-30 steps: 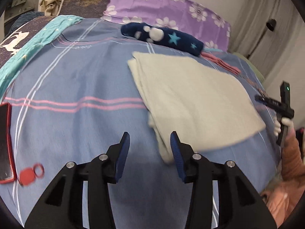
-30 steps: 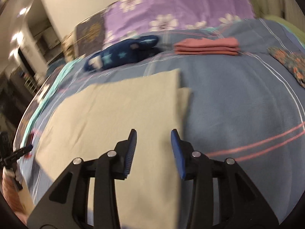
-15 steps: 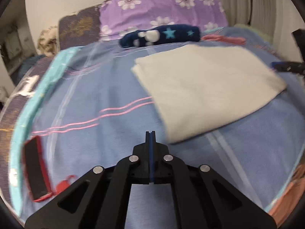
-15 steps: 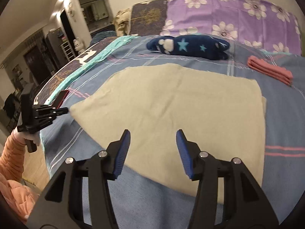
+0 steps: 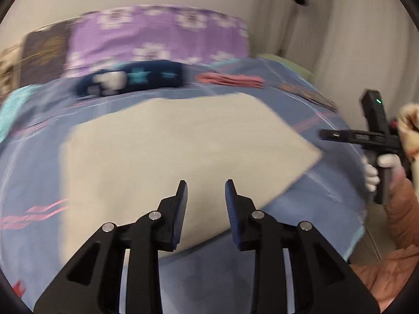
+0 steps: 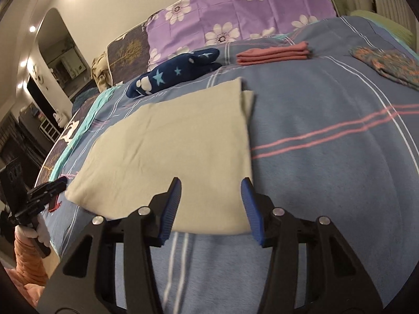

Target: Fold small clothes

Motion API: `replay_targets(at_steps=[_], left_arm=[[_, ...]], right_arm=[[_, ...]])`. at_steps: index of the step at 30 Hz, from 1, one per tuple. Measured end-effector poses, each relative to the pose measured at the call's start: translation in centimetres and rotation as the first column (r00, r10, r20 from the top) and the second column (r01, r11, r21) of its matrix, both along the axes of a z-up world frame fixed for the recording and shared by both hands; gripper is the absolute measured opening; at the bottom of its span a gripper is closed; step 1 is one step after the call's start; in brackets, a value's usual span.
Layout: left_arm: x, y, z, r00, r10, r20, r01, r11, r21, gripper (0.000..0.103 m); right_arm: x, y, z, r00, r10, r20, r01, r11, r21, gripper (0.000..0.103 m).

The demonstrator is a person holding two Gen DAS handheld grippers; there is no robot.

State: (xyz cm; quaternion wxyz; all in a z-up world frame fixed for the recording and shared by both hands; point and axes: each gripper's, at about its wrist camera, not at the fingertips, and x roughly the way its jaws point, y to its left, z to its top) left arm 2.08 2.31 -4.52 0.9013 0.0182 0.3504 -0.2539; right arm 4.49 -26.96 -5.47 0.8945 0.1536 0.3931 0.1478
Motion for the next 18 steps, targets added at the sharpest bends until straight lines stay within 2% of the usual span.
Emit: replay_targets(at_steps=[3, 6, 9, 11, 13, 14, 16, 18], left_arm=[[2.0, -8.2, -1.1, 0.987, -0.153, -0.056, 0.154, 0.988, 0.018, 0.032], [3.6, -14.0, -2.0, 0.972, -0.198, -0.125, 0.202, 0.979, 0.017, 0.033], [4.8, -19.1, -2.3, 0.976, -0.163, -0.142, 0.174, 0.982, 0.074, 0.039], [5.0, -21.8, -2.3, 0.984, -0.118, -0.131, 0.133, 0.985, 0.111, 0.057], [5.4, -23.9, -2.3, 0.988, -0.093, -0.123, 0.109, 0.985, 0.135, 0.060], [5.7, -25.0, -2.3, 0.988, -0.084, -0.129, 0.102, 0.985, 0.142, 0.064], [6.2, -27.2, -2.4, 0.989, -0.059, -0.138, 0.082, 0.983, 0.165, 0.065], [6.7, -29.1, -2.8, 0.990, -0.030, -0.141, 0.061, 0.973, 0.221, 0.065]], right_arm=[[-0.7, -1.5, -0.9, 1.000, -0.011, -0.006, 0.011, 1.000, 0.027, 0.045], [-1.1, -3.8, -1.6, 0.999, -0.042, -0.008, 0.043, 0.998, 0.055, 0.045], [-1.0, -6.0, -2.1, 0.996, -0.087, -0.004, 0.088, 0.994, 0.060, 0.044], [-0.9, -7.4, -2.4, 0.988, -0.151, 0.015, 0.151, 0.988, -0.009, 0.044], [-0.7, -8.4, -3.1, 0.982, -0.188, 0.027, 0.189, 0.981, -0.045, 0.044], [-0.4, -9.2, -3.9, 0.982, -0.190, 0.003, 0.190, 0.982, 0.002, 0.044], [-0.3, -10.5, -4.7, 0.982, -0.187, -0.015, 0.188, 0.977, 0.099, 0.044], [-0.4, -11.3, -5.2, 0.983, -0.185, -0.018, 0.185, 0.967, 0.174, 0.043]])
